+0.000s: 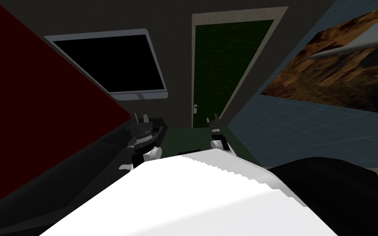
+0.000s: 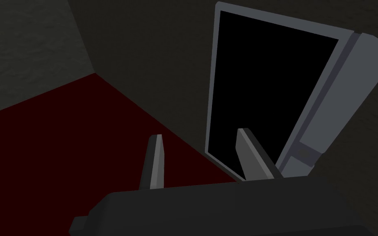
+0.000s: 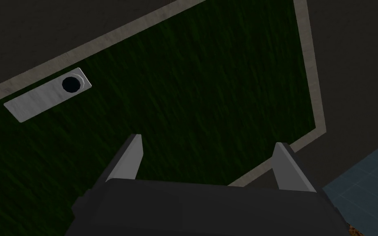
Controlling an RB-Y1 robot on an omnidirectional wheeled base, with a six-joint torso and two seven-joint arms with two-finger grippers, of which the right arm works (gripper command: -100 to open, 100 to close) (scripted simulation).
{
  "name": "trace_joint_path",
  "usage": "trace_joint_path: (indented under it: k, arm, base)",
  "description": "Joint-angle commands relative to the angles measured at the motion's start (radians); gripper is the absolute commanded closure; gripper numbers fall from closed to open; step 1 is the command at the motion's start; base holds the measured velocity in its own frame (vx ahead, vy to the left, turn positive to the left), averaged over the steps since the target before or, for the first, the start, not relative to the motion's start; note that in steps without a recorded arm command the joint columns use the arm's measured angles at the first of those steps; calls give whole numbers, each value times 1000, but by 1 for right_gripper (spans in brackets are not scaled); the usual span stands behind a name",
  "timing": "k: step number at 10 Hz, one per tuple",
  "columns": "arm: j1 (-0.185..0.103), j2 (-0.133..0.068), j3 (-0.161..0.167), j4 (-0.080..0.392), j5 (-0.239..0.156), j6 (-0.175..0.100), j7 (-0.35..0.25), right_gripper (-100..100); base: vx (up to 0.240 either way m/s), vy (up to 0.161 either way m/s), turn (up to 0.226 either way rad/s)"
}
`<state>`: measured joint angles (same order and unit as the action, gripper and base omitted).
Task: Pull the door open
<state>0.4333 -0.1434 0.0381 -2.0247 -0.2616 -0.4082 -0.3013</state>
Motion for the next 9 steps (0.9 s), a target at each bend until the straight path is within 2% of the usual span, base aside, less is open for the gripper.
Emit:
trace_joint_path:
  k: [1, 9]
  arm:
    - [-12, -11, 11, 29, -26, -7, -29, -100]
    - [-62, -66, 58, 130, -153, -12, -161, -100]
  base:
    - [110, 3, -13]
    - [98, 8, -15]
